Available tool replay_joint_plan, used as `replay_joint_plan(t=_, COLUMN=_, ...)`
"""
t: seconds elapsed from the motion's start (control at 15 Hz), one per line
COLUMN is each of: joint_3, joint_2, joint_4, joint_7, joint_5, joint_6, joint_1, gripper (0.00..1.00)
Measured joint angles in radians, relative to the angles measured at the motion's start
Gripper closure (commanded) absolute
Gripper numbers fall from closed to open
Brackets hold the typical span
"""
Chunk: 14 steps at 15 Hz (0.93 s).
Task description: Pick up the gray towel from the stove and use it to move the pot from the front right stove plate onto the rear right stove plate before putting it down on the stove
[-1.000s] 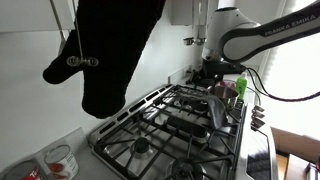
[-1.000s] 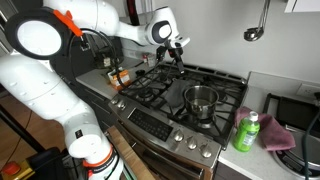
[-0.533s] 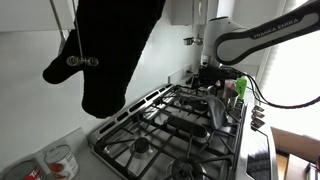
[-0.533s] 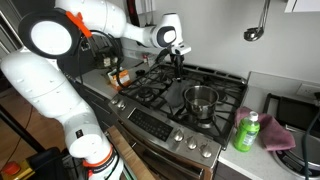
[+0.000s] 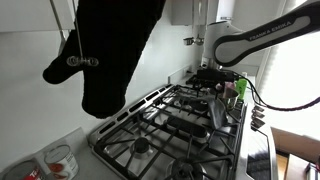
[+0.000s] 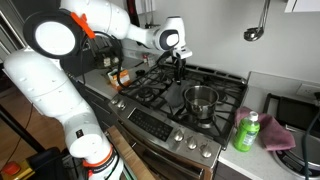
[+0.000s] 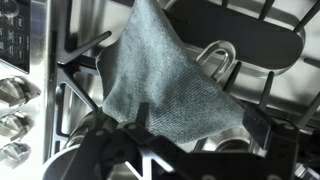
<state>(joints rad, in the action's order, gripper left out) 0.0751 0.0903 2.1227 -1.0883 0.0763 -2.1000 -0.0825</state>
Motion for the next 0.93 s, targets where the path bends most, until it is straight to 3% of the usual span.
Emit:
replay_joint_plan(t=0.13, joint_3=-0.007, joint_2=-0.011, joint_4=0.000, joint_7=-0.009, joint_5=-0.008, joint_6=0.000, joint_1=0.001, gripper=0.28)
replay_joint_plan(t=0.2, joint_3=-0.011, joint_2=-0.017, joint_4=0.000, joint_7=-0.009, joint_5=-0.016, joint_6=0.000, joint_1=0.002, gripper=0.43)
replay_joint_plan(t=0.33, joint_3=-0.017, joint_2=-0.024, joint_4=0.000, joint_7=-0.009, joint_5=-0.028, joint_6=0.000, joint_1=0.004, gripper=0.63)
replay_joint_plan(t=0.53, joint_3=-0.022, joint_2=-0.030, joint_4=0.000, joint_7=-0.016, joint_5=-0.040, joint_6=0.001, joint_1=0.010, gripper=0.79)
replay_joint_plan(t=0.93, joint_3=-0.030, joint_2=-0.032, joint_4=0.000, joint_7=-0.029, joint_5=-0.041, joint_6=0.001, joint_1=0.013, gripper=0.88)
